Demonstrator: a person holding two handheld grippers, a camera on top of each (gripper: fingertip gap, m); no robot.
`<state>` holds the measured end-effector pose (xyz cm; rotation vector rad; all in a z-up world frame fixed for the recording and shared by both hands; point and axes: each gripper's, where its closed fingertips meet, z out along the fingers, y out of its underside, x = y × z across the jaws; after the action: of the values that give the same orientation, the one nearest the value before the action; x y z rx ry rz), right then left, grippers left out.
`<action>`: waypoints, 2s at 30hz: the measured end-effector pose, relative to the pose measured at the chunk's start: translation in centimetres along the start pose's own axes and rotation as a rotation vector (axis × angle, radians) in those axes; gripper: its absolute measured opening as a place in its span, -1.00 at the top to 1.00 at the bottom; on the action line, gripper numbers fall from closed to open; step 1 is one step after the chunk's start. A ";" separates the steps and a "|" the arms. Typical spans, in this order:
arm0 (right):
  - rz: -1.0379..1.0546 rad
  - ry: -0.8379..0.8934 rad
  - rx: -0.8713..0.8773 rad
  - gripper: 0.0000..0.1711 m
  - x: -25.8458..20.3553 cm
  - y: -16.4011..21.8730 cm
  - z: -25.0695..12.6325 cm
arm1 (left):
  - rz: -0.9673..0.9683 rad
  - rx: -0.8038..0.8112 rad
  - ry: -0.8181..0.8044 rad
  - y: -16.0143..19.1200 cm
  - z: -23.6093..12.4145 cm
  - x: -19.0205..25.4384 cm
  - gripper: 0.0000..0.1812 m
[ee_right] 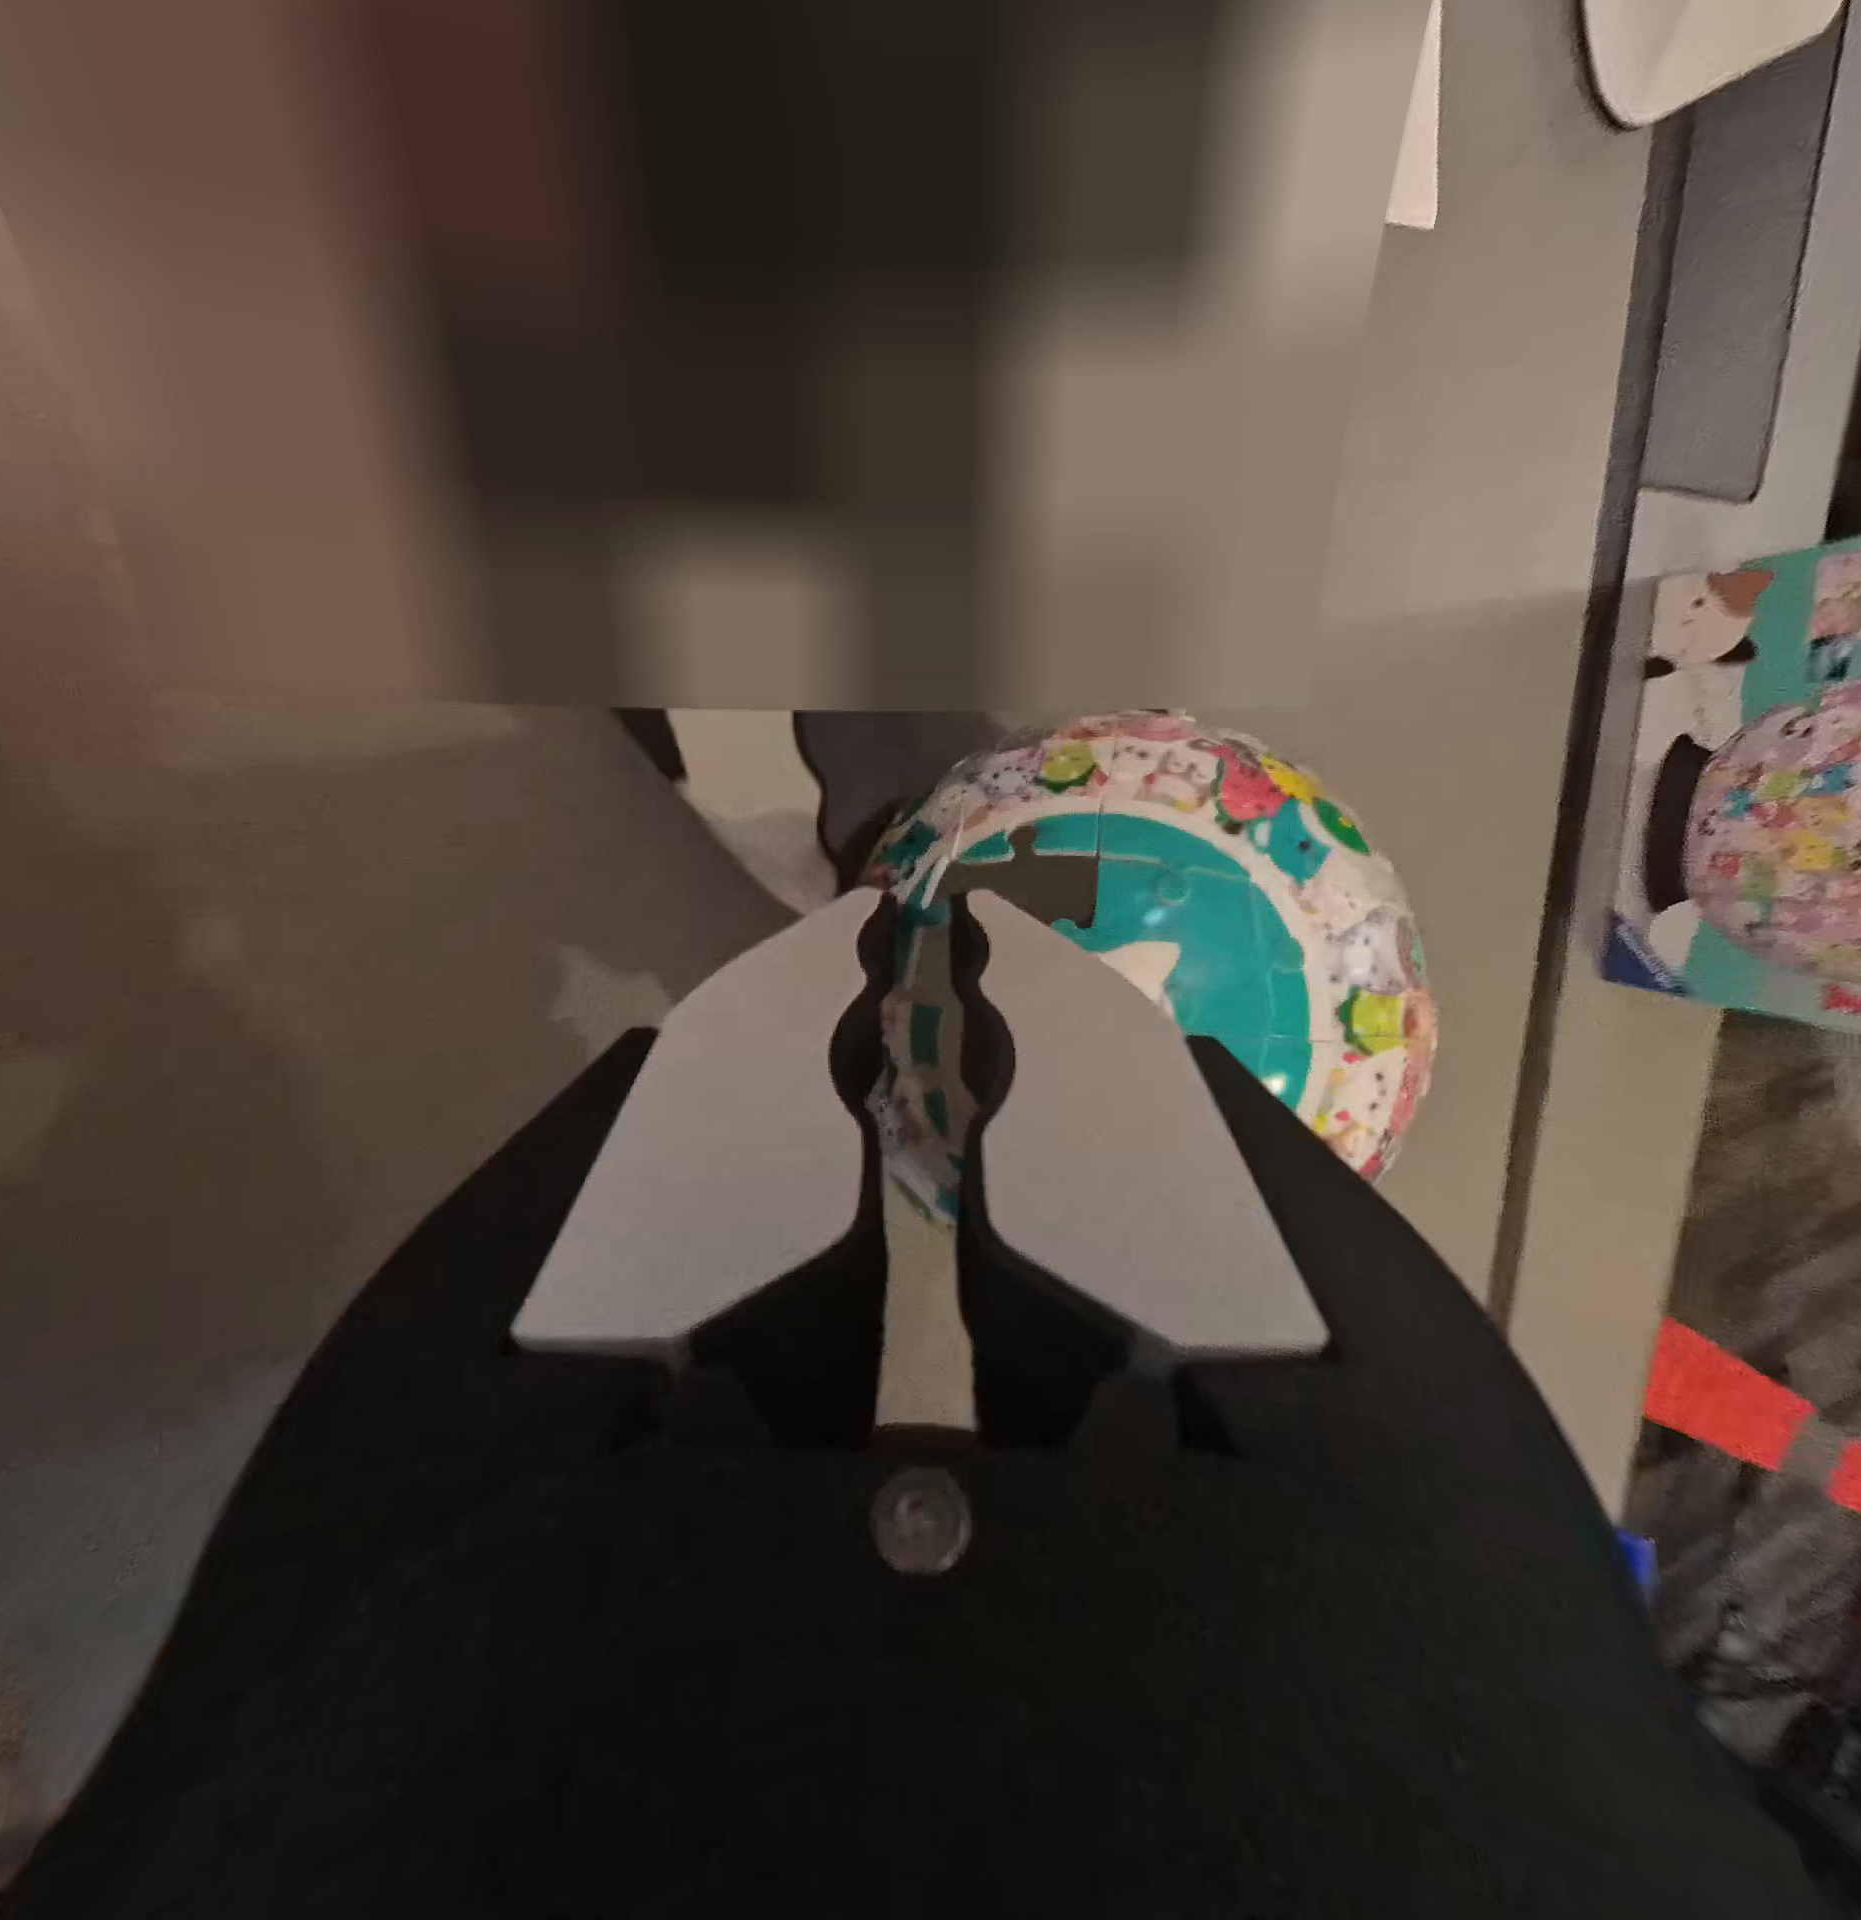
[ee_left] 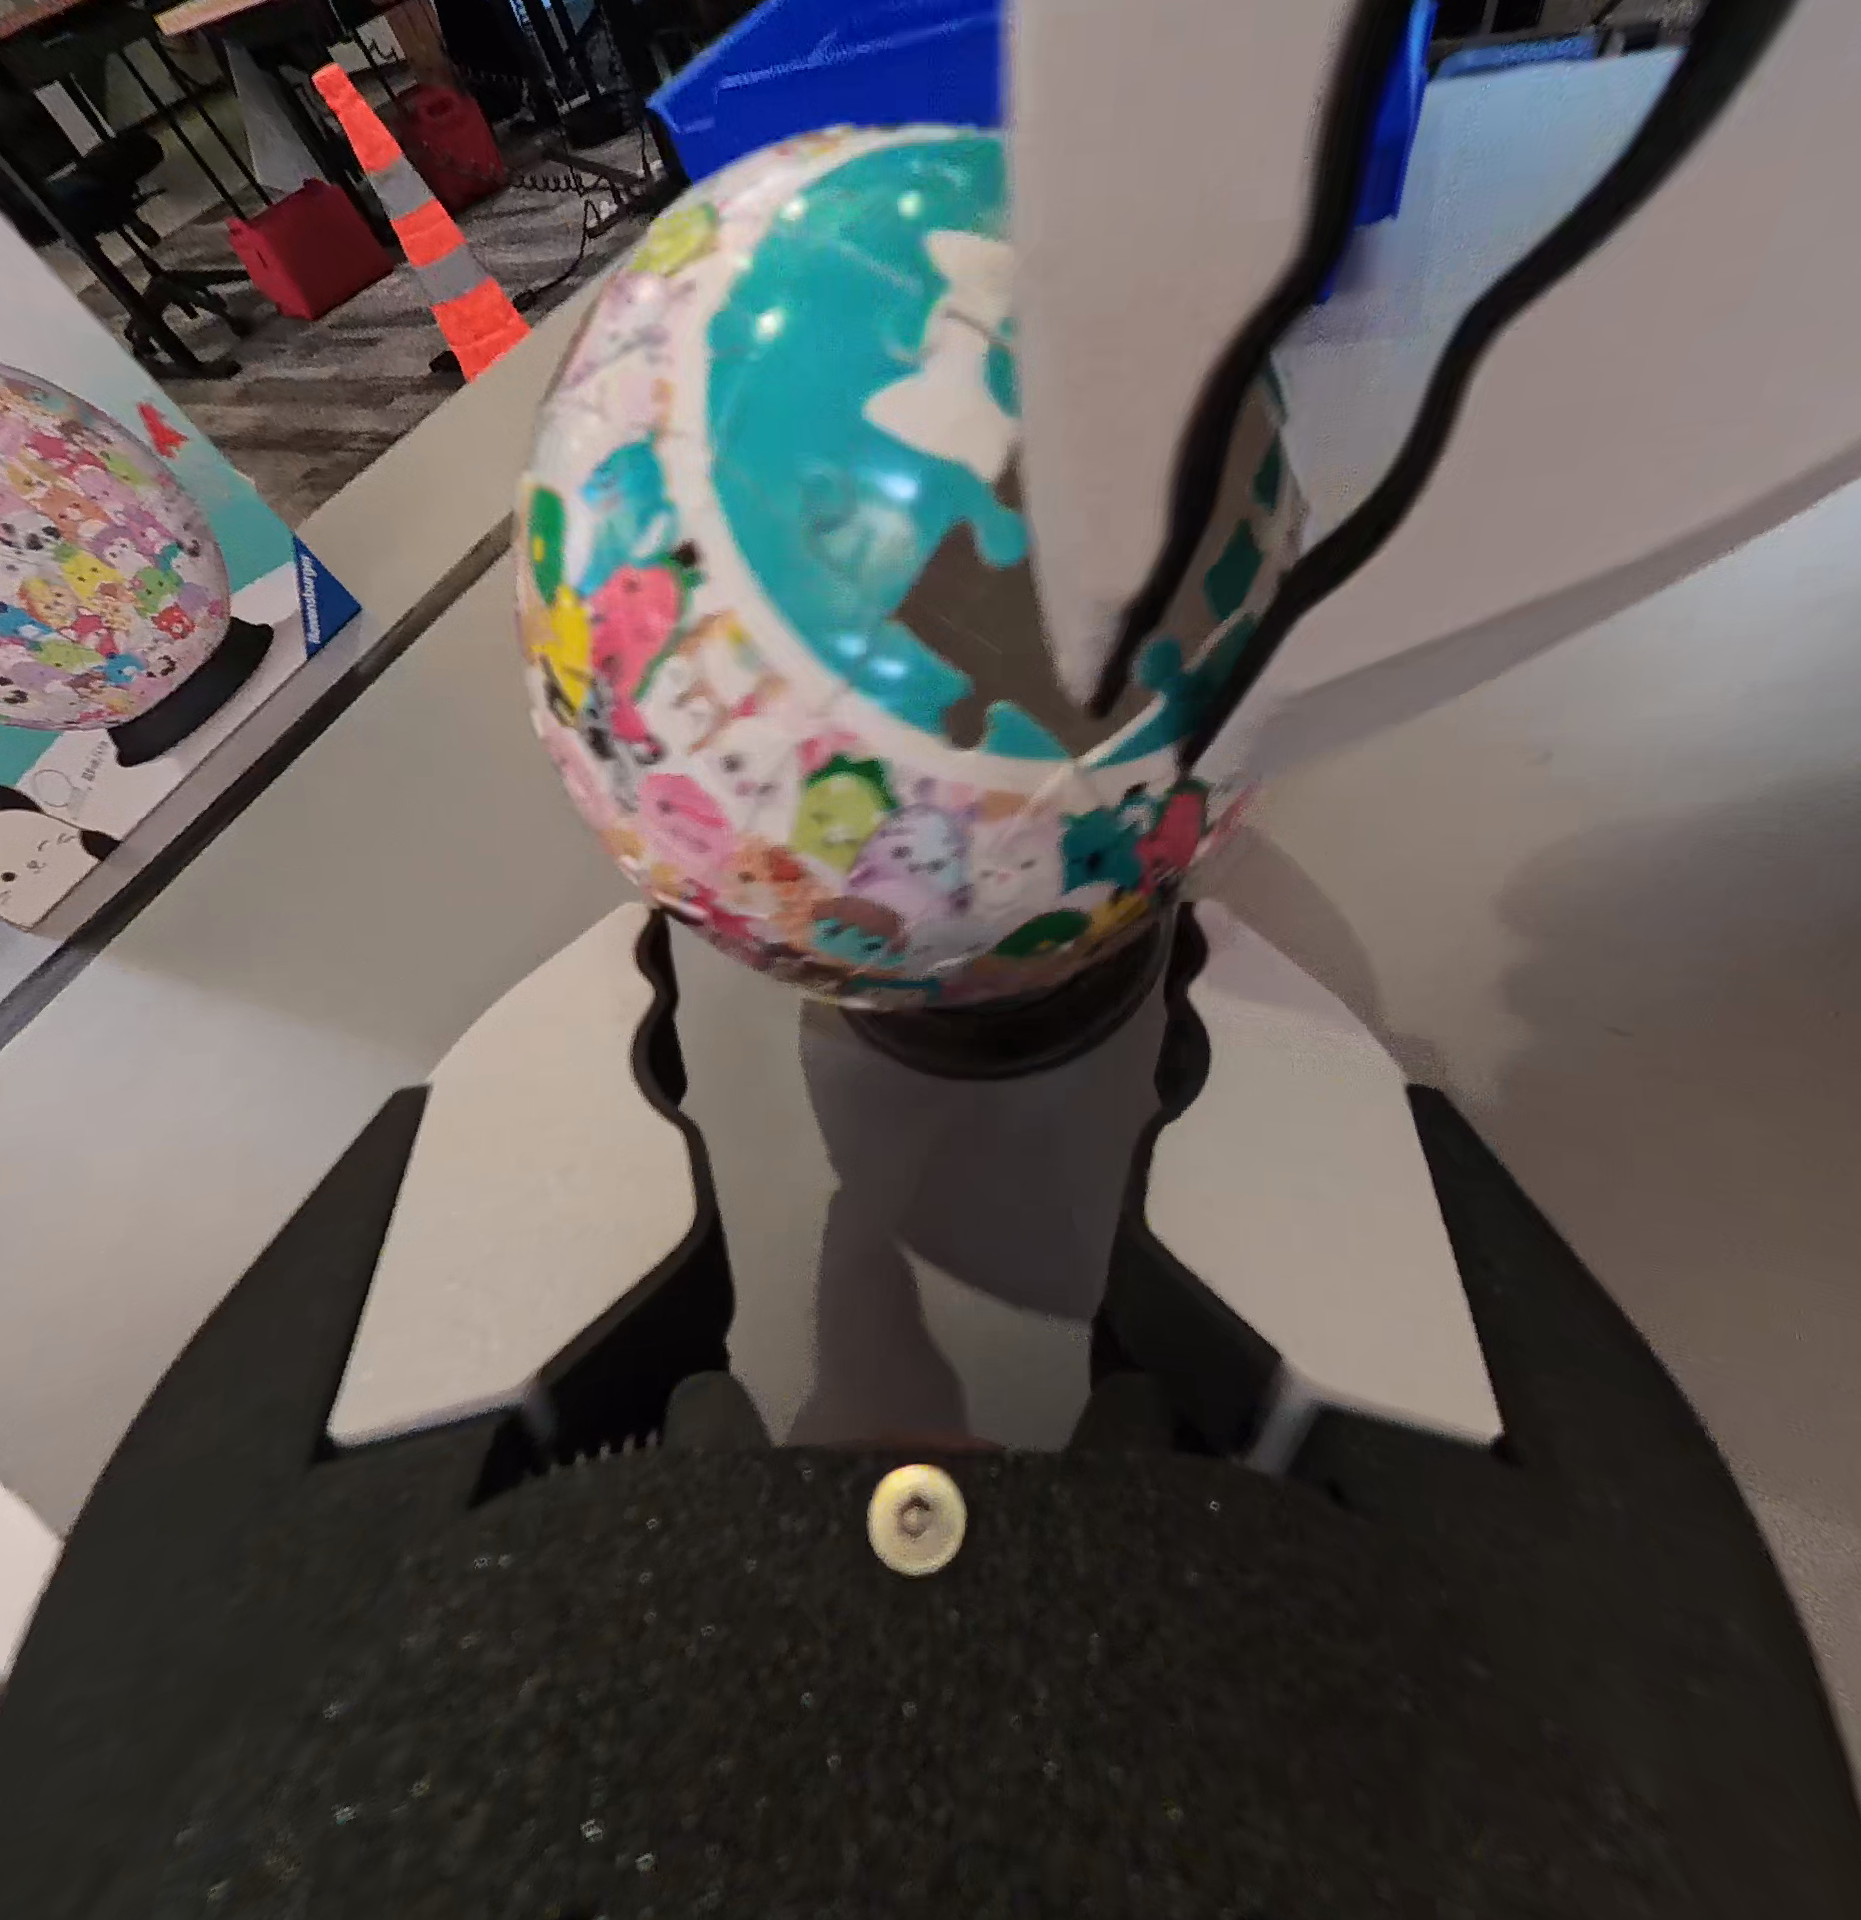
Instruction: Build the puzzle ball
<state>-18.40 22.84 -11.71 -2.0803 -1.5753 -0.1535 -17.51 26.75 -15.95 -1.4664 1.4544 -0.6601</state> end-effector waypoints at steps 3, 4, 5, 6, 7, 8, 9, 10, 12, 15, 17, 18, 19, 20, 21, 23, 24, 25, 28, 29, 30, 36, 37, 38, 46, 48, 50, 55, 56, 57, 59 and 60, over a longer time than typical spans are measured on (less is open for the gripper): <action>-0.194 0.120 -0.063 0.91 -0.1 2.0 -0.1 | -0.028 0.061 0.041 -0.6 -1.9 -0.8 0.04; -0.310 0.149 -0.074 0.91 -0.6 2.7 0.1 | -0.051 0.077 0.058 -0.7 -2.4 -1.1 0.02; -0.417 0.191 -0.055 0.91 -1.1 3.0 0.3 | -0.075 0.101 0.073 -1.0 -2.9 -1.4 0.01; -0.484 0.251 -0.042 0.91 -1.3 3.3 0.5 | -0.094 0.121 0.093 -1.2 -3.2 -1.5 -0.08; -0.517 0.285 -0.044 0.91 -1.5 3.7 1.0 | -0.101 0.120 0.114 -1.2 -3.2 -1.4 -0.17; -0.513 0.296 -0.046 0.91 -1.7 4.2 1.5 | -0.096 0.105 0.121 -0.9 -3.0 -1.3 -0.25; -0.502 0.284 -0.042 0.92 -1.9 4.7 1.9 | -0.082 0.097 0.133 -0.9 -2.8 -0.9 -0.31; -0.477 0.276 -0.020 0.92 -2.1 4.8 2.1 | -0.064 0.097 0.148 -0.9 -2.6 -0.4 -0.31; -0.422 0.247 0.042 0.91 -2.5 4.6 2.2 | -0.028 0.095 0.137 -1.0 -1.9 0.0 -0.38; -0.423 0.261 0.054 0.91 -2.2 4.8 2.2 | -0.038 0.071 0.170 -1.4 -1.3 -0.2 -0.42; -0.443 0.297 0.023 0.86 -1.8 5.1 2.4 | -0.035 0.060 0.196 -2.2 -1.5 -0.7 -0.40; -0.453 0.312 0.016 0.85 -1.7 5.2 2.5 | -0.019 0.063 0.204 -2.8 -1.9 -1.0 -0.37; -0.464 0.332 0.009 0.86 -1.5 5.1 2.5 | -0.003 0.063 0.215 -3.6 -2.3 -1.2 -0.35; -0.472 0.345 0.007 0.88 -1.5 5.2 2.5 | 0.018 0.048 0.229 -4.1 -2.4 -1.3 -0.33; -0.477 0.356 0.013 0.90 -1.5 5.1 2.5 | 0.044 0.016 0.238 -4.3 -2.2 -1.5 -0.31; -0.473 0.375 0.012 0.90 -1.3 5.1 2.6 | 0.100 -0.066 0.262 -4.0 -1.4 -1.4 -0.25; -0.477 0.381 0.004 0.91 -1.3 5.1 2.7 | 0.113 -0.092 0.278 -3.8 -0.9 -1.3 -0.26; -0.481 0.397 0.006 0.91 -1.3 5.0 2.6 | 0.121 -0.105 0.278 -3.7 -0.5 -1.4 -0.30; -0.434 0.426 0.017 0.92 -1.1 5.1 2.4 | 0.094 -0.125 0.299 -3.6 0.0 -1.7 -0.31; -0.420 0.446 0.036 0.93 -1.1 5.1 2.3 | 0.075 -0.121 0.308 -3.7 0.1 -1.8 -0.31; -0.411 0.473 0.053 0.93 -1.0 5.2 2.2 | 0.058 -0.110 0.315 -3.7 0.2 -1.9 -0.30; -0.350 0.662 0.117 0.92 -1.2 5.3 1.9 | 0.021 -0.071 0.338 -3.7 0.3 -2.0 -0.30; -0.330 0.681 0.121 0.92 -1.2 5.4 1.8 | 0.026 -0.071 0.338 -3.6 0.3 -2.0 -0.30; -0.298 0.690 0.135 0.92 -1.3 5.5 1.7 | 0.027 -0.073 0.342 -3.5 0.4 -1.9 -0.30; -0.037 0.553 0.261 0.93 -2.3 6.2 1.9 | 0.010 -0.072 0.384 -2.9 1.1 -0.9 -0.29; -0.031 0.566 0.270 0.91 -2.1 6.1 1.9 | 0.010 -0.062 0.376 -2.7 1.1 -1.0 -0.27; -0.056 0.556 0.296 0.89 -2.3 5.7 1.5 | -0.018 -0.047 0.388 -2.5 0.8 -1.1 -0.24; -0.021 0.536 0.396 0.77 -1.3 5.7 -1.0 | -0.117 0.003 0.409 -1.5 0.4 -1.9 -0.17; 0.012 0.504 0.422 0.74 -1.3 5.7 -1.2 | -0.138 0.016 0.412 -1.4 0.4 -2.1 -0.16; 0.077 0.445 0.464 0.73 -1.3 5.8 -1.4 | -0.164 0.030 0.419 -1.3 0.5 -2.3 -0.15; 0.269 0.325 0.514 0.72 -1.0 6.5 -1.1 | -0.222 0.061 0.430 -1.3 0.5 -2.7 -0.15; 0.373 0.285 0.530 0.64 -0.4 7.1 -0.7 | -0.240 0.074 0.433 -1.3 0.5 -2.9 -0.14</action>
<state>-11.80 20.82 -13.62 -1.7898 -0.9141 0.0914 -16.90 29.45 -14.40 -1.5140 1.5643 -1.2273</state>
